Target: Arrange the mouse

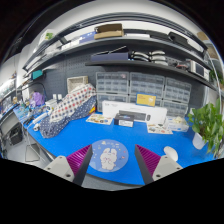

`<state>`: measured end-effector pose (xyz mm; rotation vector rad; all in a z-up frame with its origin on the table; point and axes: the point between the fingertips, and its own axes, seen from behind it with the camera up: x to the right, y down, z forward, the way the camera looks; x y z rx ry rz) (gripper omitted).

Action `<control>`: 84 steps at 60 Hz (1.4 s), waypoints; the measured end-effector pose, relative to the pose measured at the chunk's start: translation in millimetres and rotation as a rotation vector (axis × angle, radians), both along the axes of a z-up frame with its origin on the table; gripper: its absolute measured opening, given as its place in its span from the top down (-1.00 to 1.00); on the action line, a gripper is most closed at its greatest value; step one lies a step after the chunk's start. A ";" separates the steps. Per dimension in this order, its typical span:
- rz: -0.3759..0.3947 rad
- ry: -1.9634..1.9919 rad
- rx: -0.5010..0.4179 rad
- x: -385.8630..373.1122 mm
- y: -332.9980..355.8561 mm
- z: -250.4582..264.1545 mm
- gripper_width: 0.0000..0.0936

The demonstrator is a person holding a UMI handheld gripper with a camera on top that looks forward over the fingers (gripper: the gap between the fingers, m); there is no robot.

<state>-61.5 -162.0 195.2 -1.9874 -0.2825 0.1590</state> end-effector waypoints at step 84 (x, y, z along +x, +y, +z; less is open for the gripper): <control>-0.293 -0.050 -0.287 310.3 184.9 -200.7 -0.42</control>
